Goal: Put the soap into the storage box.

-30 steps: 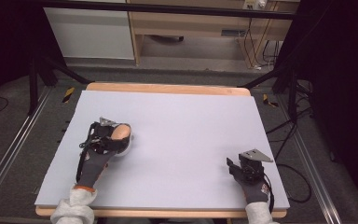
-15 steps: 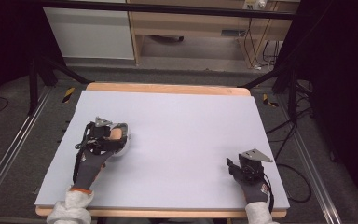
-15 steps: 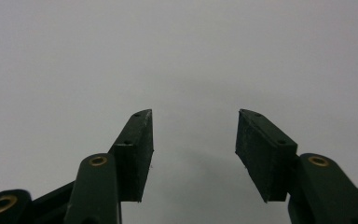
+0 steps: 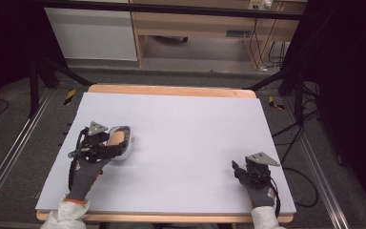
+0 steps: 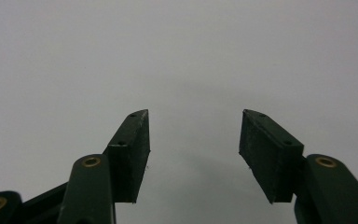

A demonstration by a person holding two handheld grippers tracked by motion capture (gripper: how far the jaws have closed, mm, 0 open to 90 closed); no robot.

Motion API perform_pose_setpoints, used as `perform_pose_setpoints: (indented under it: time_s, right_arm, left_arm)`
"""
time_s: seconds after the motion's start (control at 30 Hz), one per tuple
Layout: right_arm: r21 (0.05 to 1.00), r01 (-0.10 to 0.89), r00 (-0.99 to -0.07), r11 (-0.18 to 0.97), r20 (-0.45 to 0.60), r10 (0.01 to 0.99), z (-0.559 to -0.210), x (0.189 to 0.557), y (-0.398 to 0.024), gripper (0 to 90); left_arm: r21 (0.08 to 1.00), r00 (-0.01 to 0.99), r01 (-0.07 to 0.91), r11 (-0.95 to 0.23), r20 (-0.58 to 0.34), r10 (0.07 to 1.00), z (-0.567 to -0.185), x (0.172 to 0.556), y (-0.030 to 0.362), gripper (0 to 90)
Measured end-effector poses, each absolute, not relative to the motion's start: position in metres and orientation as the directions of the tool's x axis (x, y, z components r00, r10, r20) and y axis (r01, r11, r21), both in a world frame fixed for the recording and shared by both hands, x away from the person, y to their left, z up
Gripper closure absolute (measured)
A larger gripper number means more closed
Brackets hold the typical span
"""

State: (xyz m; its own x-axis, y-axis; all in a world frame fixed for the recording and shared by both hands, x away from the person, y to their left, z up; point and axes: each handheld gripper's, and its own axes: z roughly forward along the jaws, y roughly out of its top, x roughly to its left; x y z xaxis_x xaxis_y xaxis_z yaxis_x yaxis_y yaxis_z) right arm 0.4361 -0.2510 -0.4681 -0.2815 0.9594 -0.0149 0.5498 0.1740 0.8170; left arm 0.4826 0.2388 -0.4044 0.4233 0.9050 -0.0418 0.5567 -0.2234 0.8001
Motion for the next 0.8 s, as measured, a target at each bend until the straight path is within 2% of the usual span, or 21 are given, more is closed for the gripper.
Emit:
perform_pose_setpoints:
  time_s: [0.37, 0.63, 0.8]
  right_arm:
    - [0.817, 0.553, -0.262, 0.163, -0.015, 0.965, -0.469, 0.435, -0.255, 39.7]
    - [0.816, 0.557, -0.248, 0.151, -0.01, 0.969, -0.47, 0.432, -0.26, 37.2]
    - [0.824, 0.548, -0.248, 0.144, -0.005, 0.969, -0.47, 0.43, -0.262, 35.3]
  left_arm:
    - [0.809, 0.42, 0.544, -0.225, -0.03, 0.907, -0.411, 0.455, 0.262, 22.5]
    - [0.796, 0.41, 0.553, -0.246, -0.003, 0.912, -0.426, 0.441, 0.278, 19.8]
    - [0.802, 0.378, 0.555, -0.22, -0.008, 0.926, -0.439, 0.433, 0.291, 19.4]
